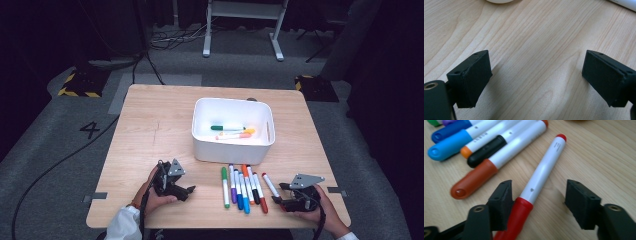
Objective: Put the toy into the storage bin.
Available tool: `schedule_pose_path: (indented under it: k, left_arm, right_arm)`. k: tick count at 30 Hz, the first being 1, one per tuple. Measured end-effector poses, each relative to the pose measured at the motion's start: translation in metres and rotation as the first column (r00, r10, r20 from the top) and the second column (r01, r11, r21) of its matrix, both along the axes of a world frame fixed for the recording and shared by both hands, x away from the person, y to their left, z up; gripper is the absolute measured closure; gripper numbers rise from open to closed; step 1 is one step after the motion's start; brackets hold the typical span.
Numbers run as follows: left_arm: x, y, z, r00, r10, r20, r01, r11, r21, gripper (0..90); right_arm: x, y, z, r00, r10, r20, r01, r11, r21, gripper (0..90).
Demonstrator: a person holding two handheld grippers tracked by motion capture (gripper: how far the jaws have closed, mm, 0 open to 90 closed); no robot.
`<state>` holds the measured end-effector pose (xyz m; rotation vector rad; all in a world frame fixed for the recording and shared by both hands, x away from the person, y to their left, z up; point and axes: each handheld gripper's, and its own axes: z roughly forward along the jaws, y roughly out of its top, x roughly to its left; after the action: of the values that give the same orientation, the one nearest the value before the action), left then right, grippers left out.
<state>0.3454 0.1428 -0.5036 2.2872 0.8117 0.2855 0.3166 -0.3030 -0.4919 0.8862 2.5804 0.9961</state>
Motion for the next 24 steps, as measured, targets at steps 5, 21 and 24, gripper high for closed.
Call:
schedule_pose_path:
  k: [5,21,24]
  left_arm:
    - [0.000,0.000,0.000,1.0000,0.000,0.000,0.000,1.0000,0.000,9.1]
    - [0.000,0.000,0.000,1.0000,0.000,-0.001,0.000,1.0000,-0.001,9.0]
    - [0.000,0.000,0.000,1.0000,0.000,-0.001,0.000,1.0000,-0.001,9.0]
  right_arm:
    - [0.003,-0.013,0.001,0.9992,-0.037,0.012,0.037,0.999,0.009,65.3]
    - [0.008,-0.036,0.006,0.9966,-0.077,0.031,0.074,0.994,0.076,74.7]
    - [0.007,-0.039,0.012,0.9961,-0.072,0.052,0.067,0.993,0.093,74.7]
